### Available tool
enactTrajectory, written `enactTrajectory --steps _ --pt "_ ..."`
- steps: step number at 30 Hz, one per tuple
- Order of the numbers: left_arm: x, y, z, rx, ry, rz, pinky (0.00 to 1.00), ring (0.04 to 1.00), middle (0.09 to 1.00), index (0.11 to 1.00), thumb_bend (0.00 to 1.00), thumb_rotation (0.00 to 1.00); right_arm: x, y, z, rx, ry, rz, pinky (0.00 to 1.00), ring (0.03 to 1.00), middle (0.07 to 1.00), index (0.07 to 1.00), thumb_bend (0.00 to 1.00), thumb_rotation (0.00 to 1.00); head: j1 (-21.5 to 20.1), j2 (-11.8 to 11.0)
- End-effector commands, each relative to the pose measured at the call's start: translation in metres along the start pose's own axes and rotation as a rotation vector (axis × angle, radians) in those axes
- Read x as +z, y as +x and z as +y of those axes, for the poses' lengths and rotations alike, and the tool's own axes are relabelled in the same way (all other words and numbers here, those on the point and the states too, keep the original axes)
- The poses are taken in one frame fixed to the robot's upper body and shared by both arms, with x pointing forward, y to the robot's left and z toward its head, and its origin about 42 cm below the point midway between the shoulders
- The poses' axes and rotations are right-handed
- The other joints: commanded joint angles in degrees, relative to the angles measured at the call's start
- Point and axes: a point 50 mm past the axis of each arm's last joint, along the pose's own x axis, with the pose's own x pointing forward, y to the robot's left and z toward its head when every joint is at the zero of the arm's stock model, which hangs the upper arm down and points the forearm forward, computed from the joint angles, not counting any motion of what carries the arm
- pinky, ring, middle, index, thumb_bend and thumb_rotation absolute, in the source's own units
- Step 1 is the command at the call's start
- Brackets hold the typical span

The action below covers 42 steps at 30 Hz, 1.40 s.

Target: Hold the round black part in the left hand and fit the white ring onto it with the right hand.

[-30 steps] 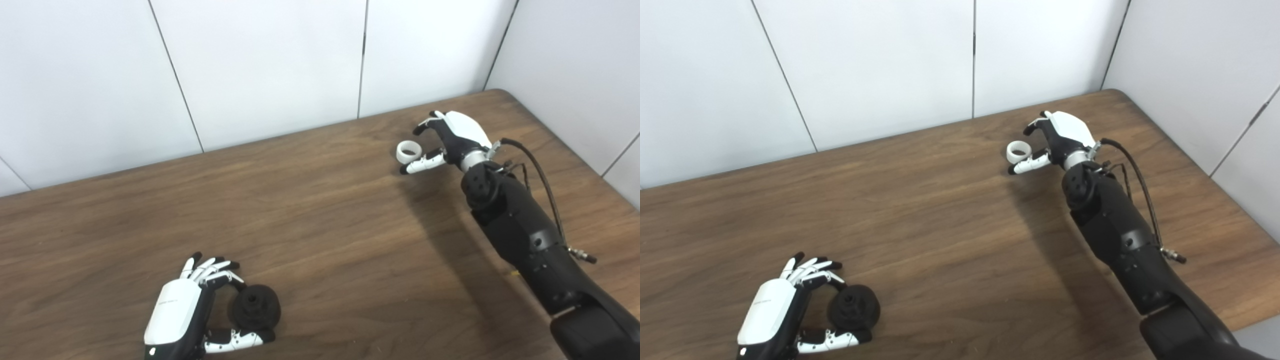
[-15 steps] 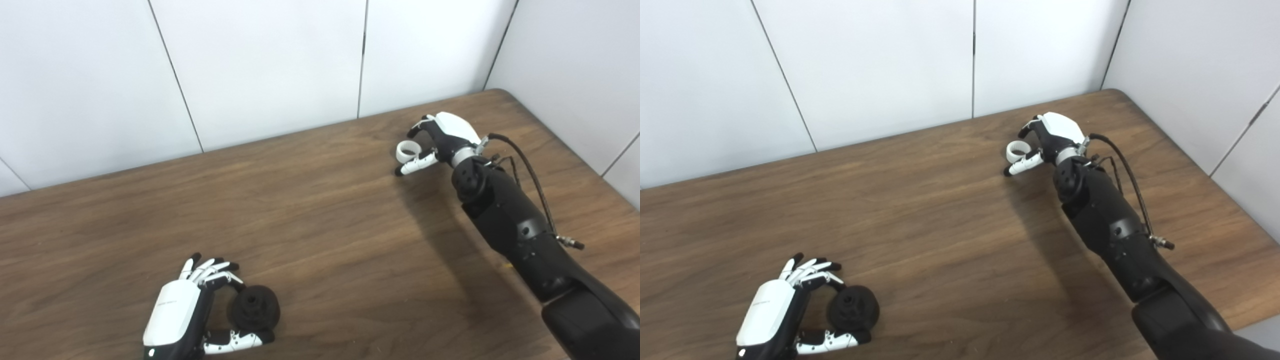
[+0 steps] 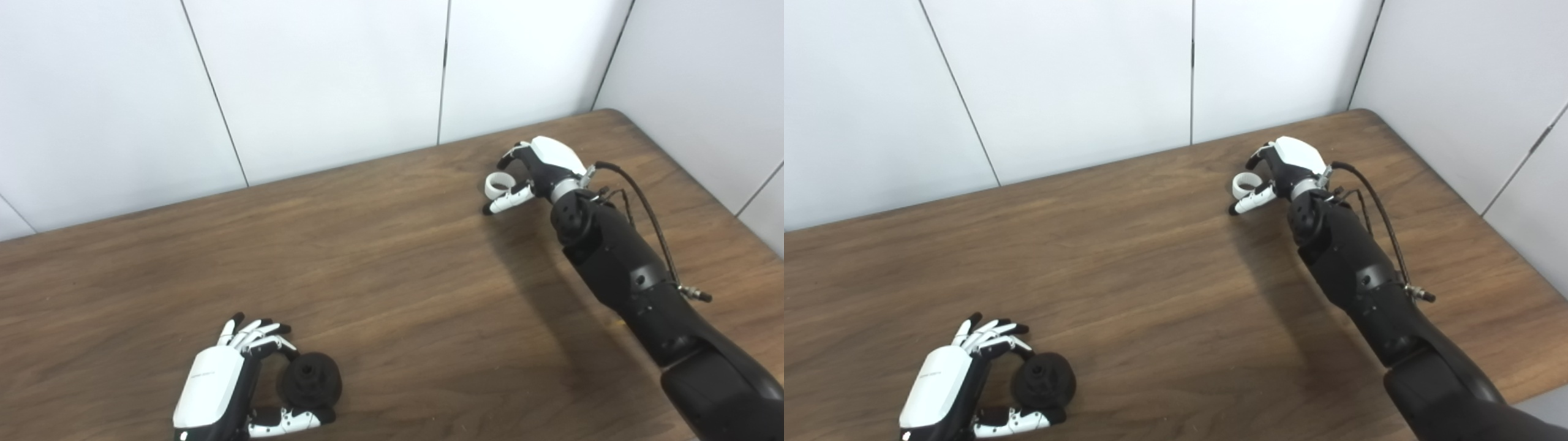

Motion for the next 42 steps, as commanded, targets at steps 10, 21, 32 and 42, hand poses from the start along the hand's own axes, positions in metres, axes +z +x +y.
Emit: enactTrajectory --steps 10,21,32,42 --pt "-0.009 -0.011 -0.006 -0.077 0.02 0.048 1.0 0.876 0.793 0.484 0.52 0.05 0.008 0.006 -0.035 -0.091 -0.014 -0.042 1.0 1.0 0.928 0.653 0.78 0.29 -0.17 0.52" --pt "-0.009 -0.009 -0.006 -0.071 0.024 0.04 1.0 0.873 0.794 0.483 0.52 0.05 0.004 0.004 -0.035 -0.126 -0.026 -0.06 1.0 0.98 0.86 0.487 0.52 0.14 -0.27 0.93" --pt "-0.007 -0.005 -0.006 -0.068 0.032 0.032 1.0 0.874 0.787 0.483 0.52 0.05 0.008 0.0 -0.033 -0.127 -0.025 -0.103 1.0 0.973 0.855 0.488 0.52 0.14 0.37 0.84" --pt "-0.003 0.0 -0.012 -0.076 0.033 0.035 1.0 0.878 0.788 0.483 0.52 0.05 0.041 -0.028 -0.042 -0.124 -0.009 -0.282 1.0 0.953 0.839 0.486 0.52 0.14 2.96 0.87"
